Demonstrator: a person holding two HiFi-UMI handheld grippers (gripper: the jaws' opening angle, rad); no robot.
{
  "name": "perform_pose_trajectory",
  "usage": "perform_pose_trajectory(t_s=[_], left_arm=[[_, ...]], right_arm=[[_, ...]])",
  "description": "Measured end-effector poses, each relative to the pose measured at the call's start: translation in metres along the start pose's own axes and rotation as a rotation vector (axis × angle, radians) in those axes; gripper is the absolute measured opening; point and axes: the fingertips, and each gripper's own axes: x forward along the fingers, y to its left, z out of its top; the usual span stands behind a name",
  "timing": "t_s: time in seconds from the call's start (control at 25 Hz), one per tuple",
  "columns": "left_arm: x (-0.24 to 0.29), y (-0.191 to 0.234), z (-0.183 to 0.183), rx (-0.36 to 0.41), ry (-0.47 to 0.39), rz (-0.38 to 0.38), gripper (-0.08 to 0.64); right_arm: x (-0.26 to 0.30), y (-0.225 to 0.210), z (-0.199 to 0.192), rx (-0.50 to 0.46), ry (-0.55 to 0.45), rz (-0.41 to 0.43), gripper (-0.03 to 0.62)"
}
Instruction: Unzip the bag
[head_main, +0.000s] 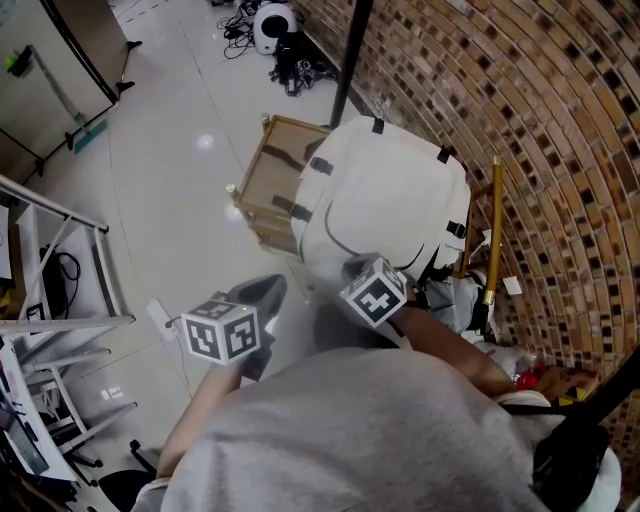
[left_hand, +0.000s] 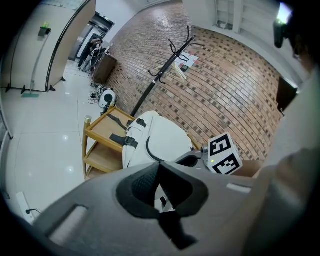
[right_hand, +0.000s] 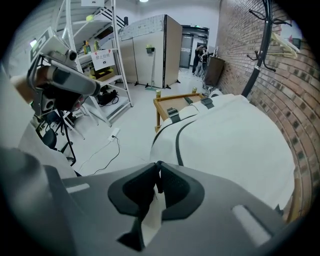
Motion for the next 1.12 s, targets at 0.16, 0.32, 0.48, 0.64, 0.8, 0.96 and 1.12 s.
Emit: perform_pose_trajectory(t_s=[0.16, 0.32, 0.48, 0.64, 0.8, 0.96, 1.12], left_arm=[[-0.001, 0.003, 0.002, -0.019, -0.011, 0.01, 0.0], [-0.004, 0.008, 0.004, -0.029, -0.027, 0.024, 0.0], [-0.006, 0.01, 0.005, -0.037, -0.038, 0.038, 0.0], [-0.007, 0.011, 0.006, -0.049, -0.046, 0.048, 0.0], [-0.009, 0.013, 0.009, -0.056, -0.054, 0.059, 0.0], [-0.009, 0.014, 0.01, -0.06, -0.056, 0.067, 0.0], [-0.009, 0.016, 0.014, -0.065, -0.065, 0.078, 0.0]], right_arm=[[0.002, 0.0, 0.01, -0.023, 0.0, 0.017, 0.034], [0.003, 0.0, 0.018, -0.021, -0.01, 0.034, 0.034], [0.004, -0.001, 0.028, -0.025, -0.024, 0.049, 0.034], [0.006, -0.003, 0.034, -0.033, -0.025, 0.069, 0.034], [0.01, -0.002, 0.046, -0.035, -0.047, 0.099, 0.034], [0.013, 0.0, 0.048, -0.018, -0.029, 0.13, 0.034], [0.015, -0.006, 0.051, -0.03, -0.023, 0.13, 0.034]])
